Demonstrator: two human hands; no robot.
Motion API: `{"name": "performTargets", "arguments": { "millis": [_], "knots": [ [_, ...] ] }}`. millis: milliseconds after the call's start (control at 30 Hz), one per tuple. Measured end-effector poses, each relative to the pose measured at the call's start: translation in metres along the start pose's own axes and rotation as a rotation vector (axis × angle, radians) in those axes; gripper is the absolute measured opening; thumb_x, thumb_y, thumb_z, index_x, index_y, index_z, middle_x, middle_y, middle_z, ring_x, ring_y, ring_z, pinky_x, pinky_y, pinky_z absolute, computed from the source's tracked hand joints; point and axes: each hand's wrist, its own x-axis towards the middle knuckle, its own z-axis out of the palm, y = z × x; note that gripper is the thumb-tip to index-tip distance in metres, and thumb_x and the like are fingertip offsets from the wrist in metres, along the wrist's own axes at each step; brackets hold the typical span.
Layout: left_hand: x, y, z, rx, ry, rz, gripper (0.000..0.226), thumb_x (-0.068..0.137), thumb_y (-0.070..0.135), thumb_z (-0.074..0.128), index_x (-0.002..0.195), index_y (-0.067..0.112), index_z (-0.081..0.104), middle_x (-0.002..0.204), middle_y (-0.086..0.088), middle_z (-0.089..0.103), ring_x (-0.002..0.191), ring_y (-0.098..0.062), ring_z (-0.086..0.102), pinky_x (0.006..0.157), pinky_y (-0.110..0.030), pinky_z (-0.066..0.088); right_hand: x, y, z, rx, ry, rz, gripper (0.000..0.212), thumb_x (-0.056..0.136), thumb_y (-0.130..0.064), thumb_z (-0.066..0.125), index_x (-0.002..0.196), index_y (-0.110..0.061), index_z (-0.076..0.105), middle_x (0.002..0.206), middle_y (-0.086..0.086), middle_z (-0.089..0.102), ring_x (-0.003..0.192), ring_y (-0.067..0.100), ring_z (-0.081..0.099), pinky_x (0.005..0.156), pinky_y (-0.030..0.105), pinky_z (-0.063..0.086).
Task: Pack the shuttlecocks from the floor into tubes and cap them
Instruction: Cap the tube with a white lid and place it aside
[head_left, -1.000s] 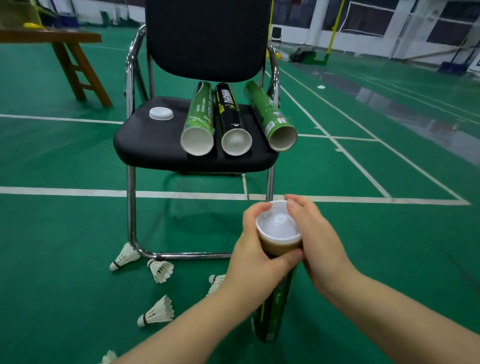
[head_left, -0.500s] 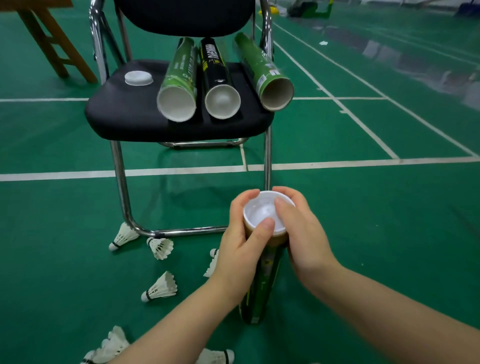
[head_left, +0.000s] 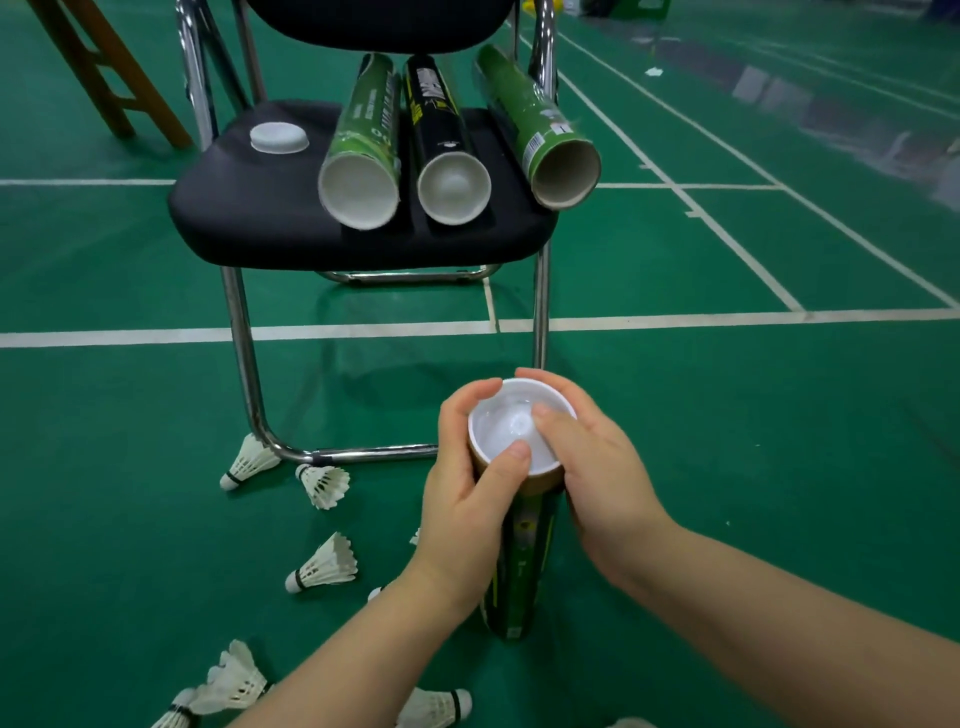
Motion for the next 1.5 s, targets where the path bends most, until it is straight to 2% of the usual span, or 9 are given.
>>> {"name": "performTargets", "arguments": {
  "millis": [200, 300, 433, 833, 1133, 1267, 1367, 1433, 1500],
  "knots": [
    [0.001, 0.015, 0.009, -0.067, 0.101, -0.131, 0.024, 0.077, 0.043, 0.049, 0.100, 0.040, 0.054, 0.096, 0.005, 0.066, 0.083, -0.005, 0.063, 0.066, -0.017, 0.049, 0.002, -0.006, 0.006, 0.201, 0.054, 0.139, 0.025, 0.090, -0.031, 0.052, 0.096, -0.014, 0.069, 0.081, 0.004, 0.071, 0.063, 0.010, 0.066, 0.055, 0.021, 0.053],
    [0.009, 0.020, 0.011, -0.153, 0.211, -0.265, 0.023, 0.090, 0.049, 0.047, 0.104, 0.037, 0.061, 0.099, 0.007, 0.068, 0.089, -0.009, 0.065, 0.079, -0.028, 0.052, 0.003, -0.004, 0.009, 0.175, 0.087, 0.113, 0.017, 0.090, -0.027, 0.054, 0.095, -0.016, 0.066, 0.079, -0.001, 0.069, 0.062, 0.006, 0.065, 0.054, 0.018, 0.051],
    [0.013, 0.024, 0.016, -0.246, 0.250, -0.354, 0.028, 0.093, 0.032, 0.046, 0.093, 0.018, 0.070, 0.087, -0.002, 0.072, 0.071, -0.010, 0.066, 0.063, -0.024, 0.052, 0.005, -0.002, 0.012, 0.192, 0.118, 0.079, 0.009, 0.091, -0.019, 0.053, 0.091, -0.016, 0.062, 0.071, -0.004, 0.065, 0.056, 0.004, 0.062, 0.049, 0.016, 0.049],
    [0.014, 0.025, 0.023, -0.242, 0.341, -0.357, 0.023, 0.095, 0.022, 0.045, 0.095, 0.030, 0.068, 0.086, 0.005, 0.069, 0.071, -0.009, 0.065, 0.066, -0.027, 0.053, 0.008, -0.007, 0.004, 0.135, 0.109, 0.138, 0.014, 0.094, -0.015, 0.048, 0.100, -0.021, 0.059, 0.079, 0.004, 0.061, 0.048, 0.006, 0.058, 0.042, 0.016, 0.044],
    [0.012, 0.032, 0.027, -0.229, 0.328, -0.358, 0.024, 0.096, 0.019, 0.043, 0.102, 0.027, 0.065, 0.094, -0.002, 0.066, 0.080, -0.017, 0.062, 0.076, -0.034, 0.052, 0.004, -0.010, 0.003, 0.085, 0.088, 0.127, 0.019, 0.096, -0.017, 0.046, 0.107, -0.023, 0.059, 0.087, 0.005, 0.064, 0.057, 0.008, 0.062, 0.049, 0.021, 0.050],
    [0.008, 0.040, 0.025, -0.225, 0.313, -0.420, 0.022, 0.094, 0.020, 0.047, 0.087, 0.021, 0.068, 0.078, 0.001, 0.069, 0.066, -0.012, 0.065, 0.061, -0.024, 0.052, 0.000, -0.011, 0.005, -0.020, 0.127, 0.108, 0.021, 0.093, -0.017, 0.047, 0.091, -0.022, 0.068, 0.093, 0.005, 0.067, 0.072, 0.014, 0.062, 0.059, 0.024, 0.049],
    [-0.002, 0.049, 0.024, -0.249, 0.253, -0.475, 0.030, 0.096, 0.028, 0.046, 0.078, 0.014, 0.066, 0.064, -0.001, 0.066, 0.046, -0.005, 0.061, 0.040, -0.013, 0.044, -0.006, -0.019, 0.007, -0.169, 0.108, 0.259, 0.023, 0.093, -0.031, 0.049, 0.098, -0.020, 0.068, 0.089, 0.002, 0.068, 0.074, 0.015, 0.060, 0.059, 0.026, 0.043],
    [-0.009, 0.049, 0.023, -0.221, 0.212, -0.479, 0.031, 0.095, 0.035, 0.047, 0.085, 0.013, 0.066, 0.071, -0.002, 0.069, 0.052, -0.006, 0.064, 0.041, -0.014, 0.045, -0.010, -0.023, 0.006, -0.195, 0.048, 0.385, 0.025, 0.091, -0.042, 0.053, 0.100, -0.022, 0.065, 0.084, 0.004, 0.066, 0.072, 0.020, 0.060, 0.061, 0.028, 0.044],
    [-0.014, 0.052, 0.022, -0.146, 0.179, -0.465, 0.032, 0.093, 0.040, 0.047, 0.098, 0.013, 0.065, 0.089, -0.008, 0.069, 0.074, -0.013, 0.067, 0.056, -0.022, 0.049, -0.014, -0.026, 0.007, -0.235, -0.018, 0.437, 0.029, 0.085, -0.048, 0.059, 0.097, -0.022, 0.066, 0.088, 0.007, 0.067, 0.077, 0.027, 0.062, 0.075, 0.044, 0.050]
  ]
}}
